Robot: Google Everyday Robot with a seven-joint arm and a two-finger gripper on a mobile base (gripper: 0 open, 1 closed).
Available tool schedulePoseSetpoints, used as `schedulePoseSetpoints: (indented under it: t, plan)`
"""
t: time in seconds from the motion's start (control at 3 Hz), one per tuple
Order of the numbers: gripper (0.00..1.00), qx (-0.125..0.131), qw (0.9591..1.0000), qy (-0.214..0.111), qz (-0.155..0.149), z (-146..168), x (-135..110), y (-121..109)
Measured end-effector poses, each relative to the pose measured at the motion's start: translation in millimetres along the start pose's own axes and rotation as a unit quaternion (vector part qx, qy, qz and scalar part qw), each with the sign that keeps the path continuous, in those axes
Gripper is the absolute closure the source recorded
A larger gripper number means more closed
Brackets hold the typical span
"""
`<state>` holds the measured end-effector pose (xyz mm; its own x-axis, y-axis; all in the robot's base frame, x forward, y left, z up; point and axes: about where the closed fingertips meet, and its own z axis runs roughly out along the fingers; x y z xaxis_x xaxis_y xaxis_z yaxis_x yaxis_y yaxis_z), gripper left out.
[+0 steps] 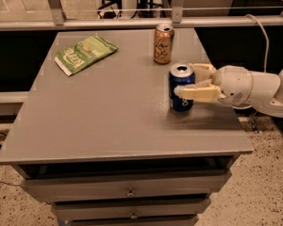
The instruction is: Place pepsi can upright
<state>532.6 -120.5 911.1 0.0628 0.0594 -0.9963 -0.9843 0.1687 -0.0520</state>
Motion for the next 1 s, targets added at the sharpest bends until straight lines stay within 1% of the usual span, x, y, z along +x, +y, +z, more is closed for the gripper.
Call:
schedulePoseSetpoints:
  t: [0.33, 1.0]
  plan:
    - [0.92, -0.001, 1.0, 0.001, 0.0, -3.6, 8.2, 2.3]
    - [0.45, 0.0, 1.0, 0.008, 0.002, -8.1, 15.8, 3.6]
